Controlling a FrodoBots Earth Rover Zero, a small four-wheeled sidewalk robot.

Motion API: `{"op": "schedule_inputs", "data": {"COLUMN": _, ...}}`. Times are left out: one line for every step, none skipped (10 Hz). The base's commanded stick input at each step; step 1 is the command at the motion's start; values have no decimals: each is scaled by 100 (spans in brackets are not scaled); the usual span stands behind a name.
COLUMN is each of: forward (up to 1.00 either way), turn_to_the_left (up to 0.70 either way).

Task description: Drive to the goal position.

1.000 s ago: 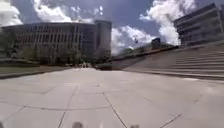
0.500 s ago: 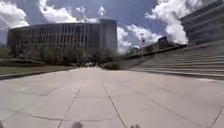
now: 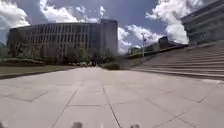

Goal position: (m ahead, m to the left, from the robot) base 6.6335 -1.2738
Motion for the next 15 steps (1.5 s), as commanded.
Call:
{"op": "schedule_inputs", "data": {"forward": 70, "turn_to_the_left": 3}}
{"op": "schedule_inputs", "data": {"forward": 70, "turn_to_the_left": 2}}
{"op": "schedule_inputs", "data": {"forward": 70, "turn_to_the_left": 2}}
{"op": "schedule_inputs", "data": {"forward": 70, "turn_to_the_left": 3}}
{"op": "schedule_inputs", "data": {"forward": 70, "turn_to_the_left": 2}}
{"op": "schedule_inputs", "data": {"forward": 70, "turn_to_the_left": 2}}
{"op": "schedule_inputs", "data": {"forward": 70, "turn_to_the_left": 2}}
{"op": "schedule_inputs", "data": {"forward": 70, "turn_to_the_left": 2}}
{"op": "schedule_inputs", "data": {"forward": 70, "turn_to_the_left": 2}}
{"op": "schedule_inputs", "data": {"forward": 70, "turn_to_the_left": 2}}
{"op": "schedule_inputs", "data": {"forward": 70, "turn_to_the_left": 2}}
{"op": "schedule_inputs", "data": {"forward": 70, "turn_to_the_left": 2}}
{"op": "schedule_inputs", "data": {"forward": 70, "turn_to_the_left": 3}}
{"op": "schedule_inputs", "data": {"forward": 70, "turn_to_the_left": 2}}
{"op": "schedule_inputs", "data": {"forward": 70, "turn_to_the_left": 2}}
